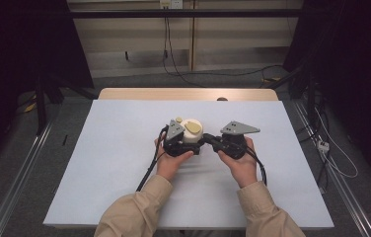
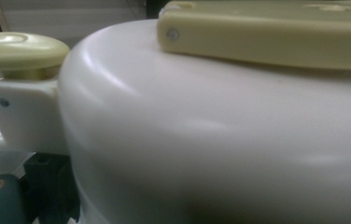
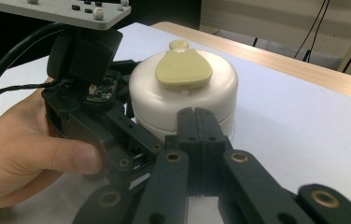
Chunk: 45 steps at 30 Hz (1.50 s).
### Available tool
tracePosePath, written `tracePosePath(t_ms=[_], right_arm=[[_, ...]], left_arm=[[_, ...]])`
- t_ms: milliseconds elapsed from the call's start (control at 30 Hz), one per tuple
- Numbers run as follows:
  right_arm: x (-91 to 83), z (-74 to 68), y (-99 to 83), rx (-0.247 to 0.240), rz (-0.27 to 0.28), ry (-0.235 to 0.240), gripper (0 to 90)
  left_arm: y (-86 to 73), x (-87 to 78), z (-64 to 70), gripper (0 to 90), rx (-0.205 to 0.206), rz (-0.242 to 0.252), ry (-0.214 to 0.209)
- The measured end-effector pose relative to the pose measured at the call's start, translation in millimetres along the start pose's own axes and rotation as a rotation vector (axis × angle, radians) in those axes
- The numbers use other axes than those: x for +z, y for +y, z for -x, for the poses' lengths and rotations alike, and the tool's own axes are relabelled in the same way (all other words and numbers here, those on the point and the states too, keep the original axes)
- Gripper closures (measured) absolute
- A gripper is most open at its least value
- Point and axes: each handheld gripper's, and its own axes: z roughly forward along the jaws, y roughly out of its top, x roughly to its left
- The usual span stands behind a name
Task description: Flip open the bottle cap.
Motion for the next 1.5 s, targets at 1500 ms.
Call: tracePosePath(t_ms=[1500], right_arm=[[13.1,-3.9,19.3,-0.014,0.007,0.014,90.0]], left_arm=[[0.5,-0.5,0.1,5.8,0.006,-0.004,0.008]])
